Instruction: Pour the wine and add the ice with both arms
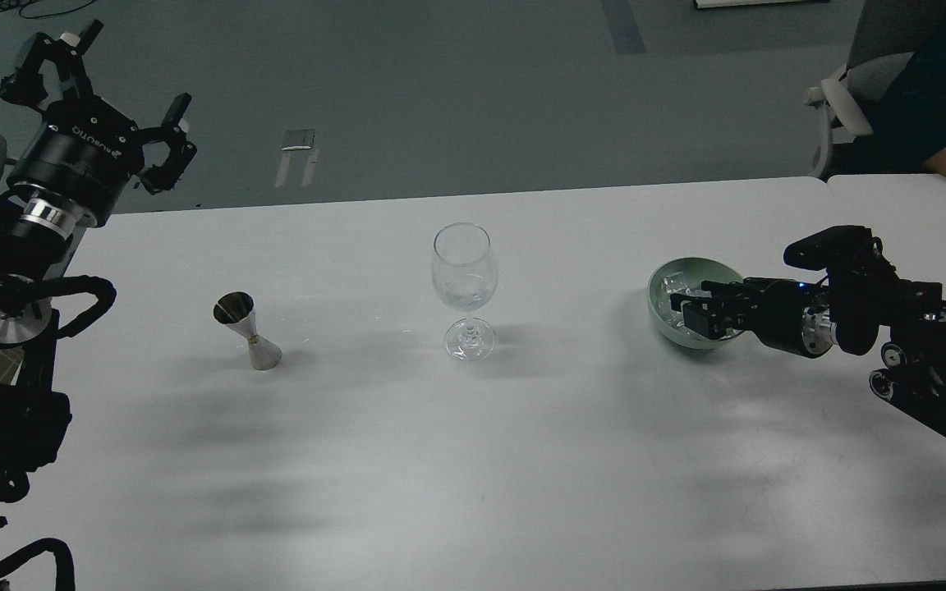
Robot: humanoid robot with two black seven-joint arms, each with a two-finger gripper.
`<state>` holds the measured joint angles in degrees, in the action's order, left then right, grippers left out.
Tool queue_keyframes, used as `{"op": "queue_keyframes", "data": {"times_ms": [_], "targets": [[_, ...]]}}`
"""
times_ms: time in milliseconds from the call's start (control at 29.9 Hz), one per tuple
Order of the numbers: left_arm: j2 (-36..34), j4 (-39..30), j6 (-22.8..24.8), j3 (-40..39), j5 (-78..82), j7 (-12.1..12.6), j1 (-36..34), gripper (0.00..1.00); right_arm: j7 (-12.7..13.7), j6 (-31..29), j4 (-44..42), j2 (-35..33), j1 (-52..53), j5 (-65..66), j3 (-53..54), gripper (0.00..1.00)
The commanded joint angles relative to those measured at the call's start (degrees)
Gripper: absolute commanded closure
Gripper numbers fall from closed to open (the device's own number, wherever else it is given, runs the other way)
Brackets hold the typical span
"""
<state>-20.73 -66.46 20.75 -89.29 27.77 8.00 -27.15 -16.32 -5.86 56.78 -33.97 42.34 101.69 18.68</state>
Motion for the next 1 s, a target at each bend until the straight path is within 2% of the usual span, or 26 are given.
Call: {"op": "queue_keyframes", "data": {"times_ms": [0, 201, 267, 301, 334, 568, 769, 970], "targets": [[0.1, 0.0, 0.0, 0.0, 0.0, 0.0, 0.1, 0.02, 0.0, 0.0, 0.1, -0.2, 0.4, 0.0, -1.1, 0.54], [0.0, -0.1, 0.0, 0.0, 0.0, 0.0, 0.1, 0.02, 0.0, -0.1, 0.1, -0.3, 0.4, 0.0, -1.5, 0.55], [0.0, -0.1, 0.0, 0.0, 0.0, 0.0, 0.0, 0.02, 0.0, 0.0, 0.1, -0.3, 0.5, 0.0, -1.5, 0.58], [0.0, -0.1, 0.0, 0.0, 0.1, 0.0, 0.0, 0.02, 0.0, -0.1, 0.1, -0.4, 0.6, 0.0, -1.5, 0.62], [0.0, -0.1, 0.0, 0.0, 0.0, 0.0, 0.0, 0.02, 0.0, -0.2, 0.1, -0.5, 0.7, 0.0, -1.5, 0.71], [0.0, -0.9, 0.0, 0.0, 0.0, 0.1, 0.1, 0.02, 0.0, -1.0, 0.4, -1.6, 0.8, -0.1, -1.3, 0.99], [0.0, -1.6, -0.1, 0.0, 0.1, 0.1, 0.1, 0.02, 0.0, -0.2, 2.3, -4.4, 2.0, -0.4, -0.6, 1.0], [0.0, -1.7, -0.2, 0.0, 0.1, 0.2, 0.2, 0.02, 0.0, 0.1, 11.5, -11.5, 6.2, -1.3, 1.6, 1.0]]}}
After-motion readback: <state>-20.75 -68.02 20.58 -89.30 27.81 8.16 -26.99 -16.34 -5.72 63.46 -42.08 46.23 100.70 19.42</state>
